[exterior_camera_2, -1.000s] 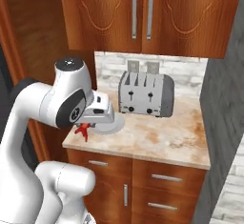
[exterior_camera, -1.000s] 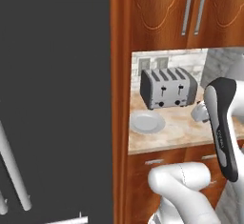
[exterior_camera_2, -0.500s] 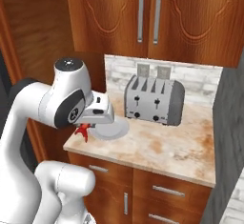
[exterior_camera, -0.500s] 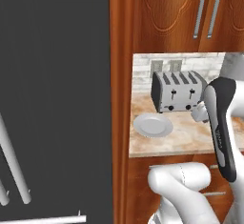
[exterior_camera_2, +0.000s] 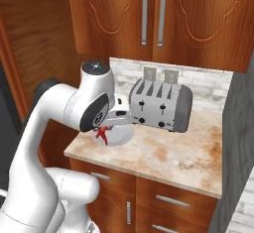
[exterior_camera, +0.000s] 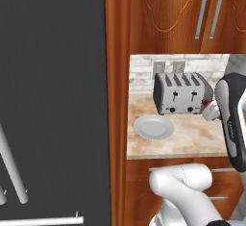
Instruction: Take the fish from the oven and place it on the plate on the counter.
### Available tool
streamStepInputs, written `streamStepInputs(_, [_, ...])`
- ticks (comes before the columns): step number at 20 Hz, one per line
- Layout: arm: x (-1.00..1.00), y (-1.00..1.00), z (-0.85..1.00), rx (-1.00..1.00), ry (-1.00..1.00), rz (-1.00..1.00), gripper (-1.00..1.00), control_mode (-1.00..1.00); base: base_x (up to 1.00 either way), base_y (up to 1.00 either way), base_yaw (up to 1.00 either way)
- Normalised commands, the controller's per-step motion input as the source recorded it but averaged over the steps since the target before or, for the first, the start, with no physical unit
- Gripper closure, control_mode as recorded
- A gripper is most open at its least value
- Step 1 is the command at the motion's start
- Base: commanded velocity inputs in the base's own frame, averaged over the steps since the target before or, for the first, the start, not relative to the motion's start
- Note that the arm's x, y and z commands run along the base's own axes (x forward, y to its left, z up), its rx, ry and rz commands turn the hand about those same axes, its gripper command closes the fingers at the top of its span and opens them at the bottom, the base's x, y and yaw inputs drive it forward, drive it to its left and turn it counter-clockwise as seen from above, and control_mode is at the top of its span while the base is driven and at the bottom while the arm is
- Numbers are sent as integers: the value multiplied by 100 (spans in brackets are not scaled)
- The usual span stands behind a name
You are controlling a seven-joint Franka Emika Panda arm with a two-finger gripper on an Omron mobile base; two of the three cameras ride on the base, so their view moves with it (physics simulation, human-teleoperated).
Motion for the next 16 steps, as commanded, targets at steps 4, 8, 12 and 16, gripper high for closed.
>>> streamStepInputs(4, [8, -13, 0, 0, 0, 30, 100, -100, 0, 0, 0])
streamStepInputs(8, [24, 4, 0, 0, 0, 22, 100, -100, 0, 0, 0])
streamStepInputs(12, [69, 44, -4, -4, 0, -1, 100, -100, 0, 0, 0])
streamStepInputs(16, [94, 80, -47, -1, 3, -14, 100, -100, 0, 0, 0])
